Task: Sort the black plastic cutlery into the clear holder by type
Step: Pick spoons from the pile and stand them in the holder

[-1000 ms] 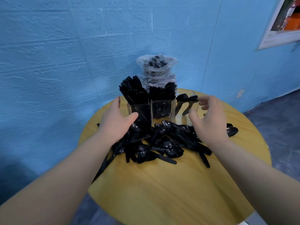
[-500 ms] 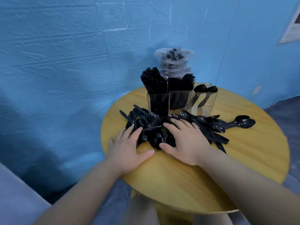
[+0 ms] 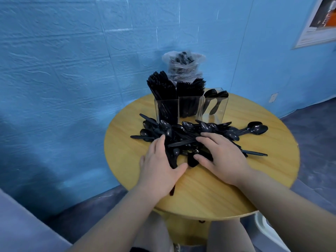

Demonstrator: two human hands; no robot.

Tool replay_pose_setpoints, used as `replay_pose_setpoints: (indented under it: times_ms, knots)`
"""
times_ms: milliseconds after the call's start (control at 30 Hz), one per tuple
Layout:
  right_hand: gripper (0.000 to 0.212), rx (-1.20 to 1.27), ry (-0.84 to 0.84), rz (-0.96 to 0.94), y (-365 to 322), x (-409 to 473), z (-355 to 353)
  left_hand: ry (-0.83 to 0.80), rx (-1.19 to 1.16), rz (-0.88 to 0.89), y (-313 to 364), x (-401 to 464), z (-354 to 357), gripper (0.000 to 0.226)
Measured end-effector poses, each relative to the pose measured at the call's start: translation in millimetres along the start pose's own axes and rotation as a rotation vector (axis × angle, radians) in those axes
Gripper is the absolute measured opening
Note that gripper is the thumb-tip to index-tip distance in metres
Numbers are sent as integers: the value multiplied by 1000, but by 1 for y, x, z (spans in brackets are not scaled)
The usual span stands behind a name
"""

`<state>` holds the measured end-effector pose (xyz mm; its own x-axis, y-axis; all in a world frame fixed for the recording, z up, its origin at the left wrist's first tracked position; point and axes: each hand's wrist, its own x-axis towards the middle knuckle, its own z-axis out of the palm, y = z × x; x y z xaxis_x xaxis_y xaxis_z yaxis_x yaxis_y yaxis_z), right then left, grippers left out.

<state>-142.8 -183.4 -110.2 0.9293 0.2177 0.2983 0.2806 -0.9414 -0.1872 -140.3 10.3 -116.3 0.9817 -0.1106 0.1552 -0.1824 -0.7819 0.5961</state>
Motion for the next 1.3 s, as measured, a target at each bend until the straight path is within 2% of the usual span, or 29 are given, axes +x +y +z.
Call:
replay_pose_setpoints:
  times_ms: [100, 300, 533, 633, 700, 767, 1033, 1200, 1300]
  knots:
    - [45, -19, 100, -16, 5, -7, 3, 31, 66, 25, -9, -6, -9, 88]
    - [31, -85, 212, -67, 1, -16, 7, 36, 137, 60, -9, -15, -13, 51]
    - [19, -87, 375, -77, -1, -25, 7, -3, 117, 6, -14, -14, -20, 44]
    - [31, -60, 265, -195, -15, -26, 6, -35, 147, 0, -18, -13, -28, 47]
    - [41, -60, 154, -255, -24, -27, 7, -49, 186, 5, -19, -12, -33, 39]
    - [42, -64, 105, -237, -26, -25, 9, -57, 211, 22, -21, -13, -37, 29]
    - [26, -67, 135, -63, -25, -23, 14, 11, 235, 84, -27, -20, -37, 32]
    - [50, -8, 161, -26, -28, -23, 12, 69, 177, 148, -22, -19, -27, 34]
    - [46, 57, 231, 23, -26, -23, 10, 88, 135, 190, -14, -15, -22, 34]
